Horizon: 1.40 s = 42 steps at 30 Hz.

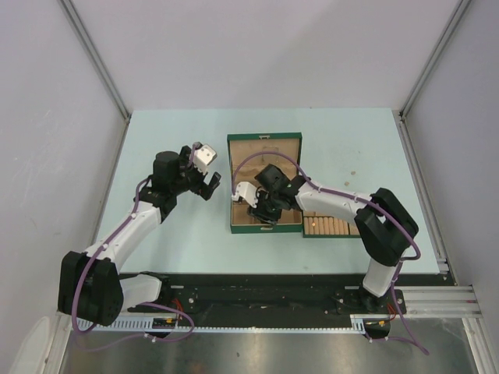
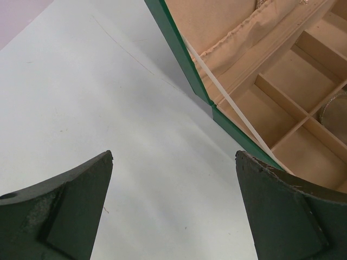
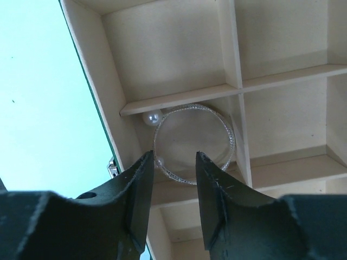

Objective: Organize the mixed jewelry

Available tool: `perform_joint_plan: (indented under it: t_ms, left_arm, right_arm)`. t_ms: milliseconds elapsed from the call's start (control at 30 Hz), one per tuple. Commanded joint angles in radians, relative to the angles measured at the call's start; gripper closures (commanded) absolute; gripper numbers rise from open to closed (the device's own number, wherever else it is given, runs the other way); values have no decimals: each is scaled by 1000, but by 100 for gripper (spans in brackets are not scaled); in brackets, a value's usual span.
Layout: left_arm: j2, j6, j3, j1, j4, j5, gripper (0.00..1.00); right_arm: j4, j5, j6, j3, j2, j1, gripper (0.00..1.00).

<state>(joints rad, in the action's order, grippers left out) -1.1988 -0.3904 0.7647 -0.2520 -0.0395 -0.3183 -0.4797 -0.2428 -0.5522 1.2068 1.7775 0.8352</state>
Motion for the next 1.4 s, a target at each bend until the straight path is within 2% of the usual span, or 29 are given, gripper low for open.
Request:
perform_joint_plan:
  t_ms: [0,333,533,1000,1367]
  left_arm:
    - [5,25,10,8,6,-18,0]
    - [-4,25,15,7,6,-25,0]
    - [-8,19,-5,8,35,-106,0]
    - [-22,27,-5,8,36,-177,0]
    - [-5,45,-25,7,79,-179,0]
  right_arm:
    - [-42,-16,11,14,-67,-4,57]
    - [-13,0,44,39,-116,-44,51]
    - [6,46,86,46,-165,-82,50]
    - [-43,59,179,43,-322,-395,49]
    - [21,123,198,14,-293,-607,49]
